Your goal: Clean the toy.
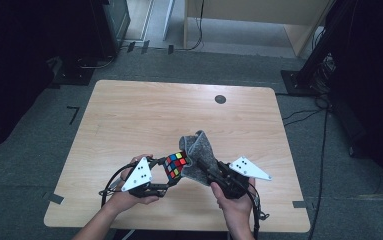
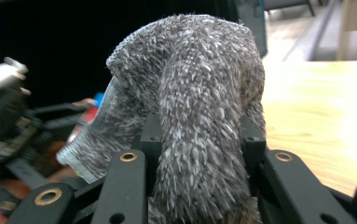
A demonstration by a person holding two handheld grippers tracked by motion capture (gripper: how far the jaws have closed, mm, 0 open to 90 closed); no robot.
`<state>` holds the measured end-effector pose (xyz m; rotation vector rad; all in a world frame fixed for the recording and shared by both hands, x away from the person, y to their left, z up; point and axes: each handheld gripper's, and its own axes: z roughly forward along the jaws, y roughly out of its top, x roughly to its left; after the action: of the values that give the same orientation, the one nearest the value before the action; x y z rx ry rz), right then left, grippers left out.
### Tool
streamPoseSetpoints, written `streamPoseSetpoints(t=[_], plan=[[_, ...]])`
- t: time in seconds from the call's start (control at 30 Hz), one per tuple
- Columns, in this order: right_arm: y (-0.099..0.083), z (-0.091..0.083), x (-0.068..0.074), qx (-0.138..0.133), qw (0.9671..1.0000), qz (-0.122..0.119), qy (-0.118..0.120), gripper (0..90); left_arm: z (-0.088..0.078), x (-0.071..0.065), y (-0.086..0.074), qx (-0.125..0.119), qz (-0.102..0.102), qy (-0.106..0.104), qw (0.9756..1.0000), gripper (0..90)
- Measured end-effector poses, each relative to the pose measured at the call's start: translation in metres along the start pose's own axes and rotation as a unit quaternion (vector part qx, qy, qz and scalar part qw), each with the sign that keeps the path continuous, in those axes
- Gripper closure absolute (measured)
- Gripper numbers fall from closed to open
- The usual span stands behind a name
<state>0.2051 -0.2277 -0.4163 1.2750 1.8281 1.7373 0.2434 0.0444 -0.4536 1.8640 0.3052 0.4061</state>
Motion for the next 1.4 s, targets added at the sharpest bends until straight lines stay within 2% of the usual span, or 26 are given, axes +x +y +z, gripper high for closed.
streamPoseSetpoints(t=[0.07,0.17,0.23,0.3,0.33,0.4,0.43,0.53,0.6,0.7,0.73,0.8,0.97,1.07,1.17,1.3,1.4], plan=[[0.002,0.001,0.010,-0.002,0.9997,-0.009,0.023,61.9,0.002,-0.001,0.000,0.005,0.002,0.001,1.0000,34.5],[0.002,0.004,0.021,0.005,0.9992,-0.030,0.024,61.4,0.003,-0.003,0.001,0.010,0.005,0.004,0.9999,34.5],[0.000,0.007,0.019,0.013,0.9992,-0.037,0.012,62.0,0.002,-0.002,0.001,0.009,0.004,0.002,0.9999,34.5],[-0.002,0.007,0.010,0.016,0.9994,-0.031,-0.002,62.4,0.000,0.000,0.001,0.003,-0.001,-0.001,1.0000,34.5],[-0.002,0.006,0.004,0.018,0.9988,-0.038,-0.023,62.5,-0.001,0.000,0.001,0.000,-0.003,0.000,1.0000,34.6],[-0.001,0.003,-0.003,0.018,0.9975,-0.047,-0.049,62.5,-0.003,0.002,0.002,-0.009,-0.008,-0.002,0.9999,34.5],[0.001,0.001,-0.006,0.014,0.9978,-0.040,-0.050,62.5,-0.003,0.003,0.002,-0.012,-0.009,-0.002,0.9999,34.5],[0.005,-0.003,-0.007,-0.004,0.9995,-0.017,-0.025,62.4,-0.002,0.002,0.001,-0.001,-0.002,0.001,1.0000,34.5],[0.006,-0.003,0.002,-0.006,0.9997,-0.022,0.000,62.3,0.001,0.000,0.000,0.008,0.004,0.002,1.0000,34.5],[0.005,0.002,0.018,0.003,0.9984,-0.045,0.035,60.8,0.003,-0.004,0.001,0.011,0.010,-0.001,0.9999,34.5],[0.004,0.004,0.020,0.006,0.9978,-0.055,0.037,60.0,0.003,-0.005,0.002,0.011,0.011,0.000,0.9999,34.5],[0.002,0.005,0.020,0.010,0.9977,-0.063,0.025,59.9,0.002,-0.006,0.003,0.012,0.015,0.000,0.9998,34.5],[-0.002,0.005,0.002,0.020,0.9993,-0.033,-0.005,60.4,0.000,-0.003,0.004,0.007,0.010,0.000,0.9999,34.5],[-0.001,0.006,-0.002,0.022,0.9995,-0.021,0.004,53.9,0.001,-0.003,0.003,0.008,0.010,-0.001,0.9999,34.5],[-0.001,0.007,-0.001,0.020,0.9995,-0.012,0.021,52.8,0.002,-0.004,0.003,0.007,0.010,-0.005,0.9999,34.5],[0.000,0.007,0.003,0.014,0.9985,-0.006,0.052,53.7,0.002,-0.004,0.002,0.008,0.010,-0.005,0.9999,34.5],[0.001,0.006,0.007,0.014,0.9981,-0.015,0.058,60.7,0.001,-0.003,0.002,0.006,0.011,-0.001,0.9999,34.5]])
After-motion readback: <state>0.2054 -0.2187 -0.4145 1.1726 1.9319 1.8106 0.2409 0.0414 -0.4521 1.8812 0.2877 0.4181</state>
